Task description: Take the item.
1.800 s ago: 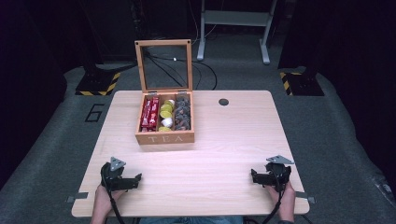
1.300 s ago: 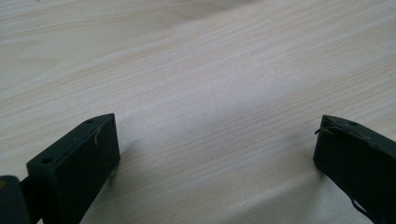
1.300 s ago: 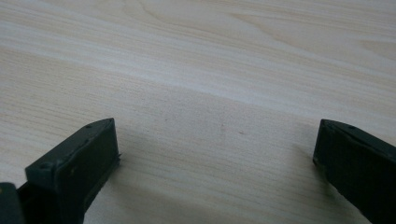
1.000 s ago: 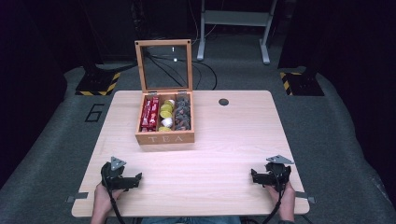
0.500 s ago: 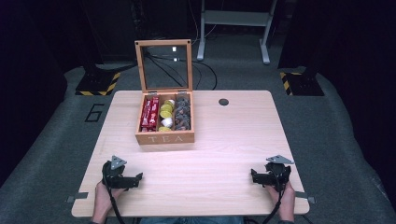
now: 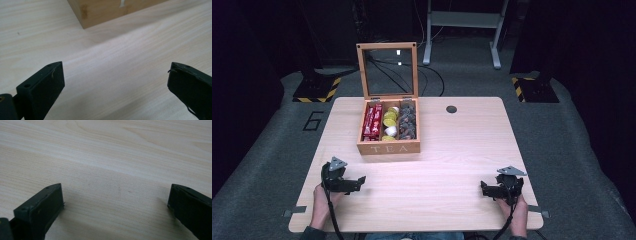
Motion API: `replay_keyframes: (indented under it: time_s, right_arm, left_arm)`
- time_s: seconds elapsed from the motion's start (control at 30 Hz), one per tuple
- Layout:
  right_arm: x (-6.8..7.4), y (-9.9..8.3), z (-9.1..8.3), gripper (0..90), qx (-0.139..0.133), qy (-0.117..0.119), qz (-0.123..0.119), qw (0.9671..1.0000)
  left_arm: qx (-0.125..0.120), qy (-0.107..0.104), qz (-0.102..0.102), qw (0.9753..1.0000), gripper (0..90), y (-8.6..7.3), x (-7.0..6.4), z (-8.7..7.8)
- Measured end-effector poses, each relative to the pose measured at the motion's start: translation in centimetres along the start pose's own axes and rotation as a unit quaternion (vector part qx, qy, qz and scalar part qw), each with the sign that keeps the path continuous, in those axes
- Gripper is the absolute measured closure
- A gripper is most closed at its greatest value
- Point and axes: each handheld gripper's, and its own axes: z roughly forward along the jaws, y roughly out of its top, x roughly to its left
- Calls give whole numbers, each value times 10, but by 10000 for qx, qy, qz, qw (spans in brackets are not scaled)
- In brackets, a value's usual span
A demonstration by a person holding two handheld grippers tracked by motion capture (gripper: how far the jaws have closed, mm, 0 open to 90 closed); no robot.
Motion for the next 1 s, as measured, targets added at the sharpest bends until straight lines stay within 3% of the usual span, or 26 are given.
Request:
replay_keyframes:
  time_s: [0.43, 0.73, 1.0]
  right_arm:
    - [0, 0, 0, 0, -1, -5, 1, 10000]
    - [0, 0, 0, 0, -3, -6, 2, 10000]
    - [0, 0, 0, 0, -2, -7, 1, 10000]
  left_arm:
    - [-151, -13, 93, 9998, 25, 36, 8, -5]
    - [-277, -30, -25, 9996, 27, 61, 18, -7]
    - [-337, -4, 93, 9994, 31, 81, 20, -5]
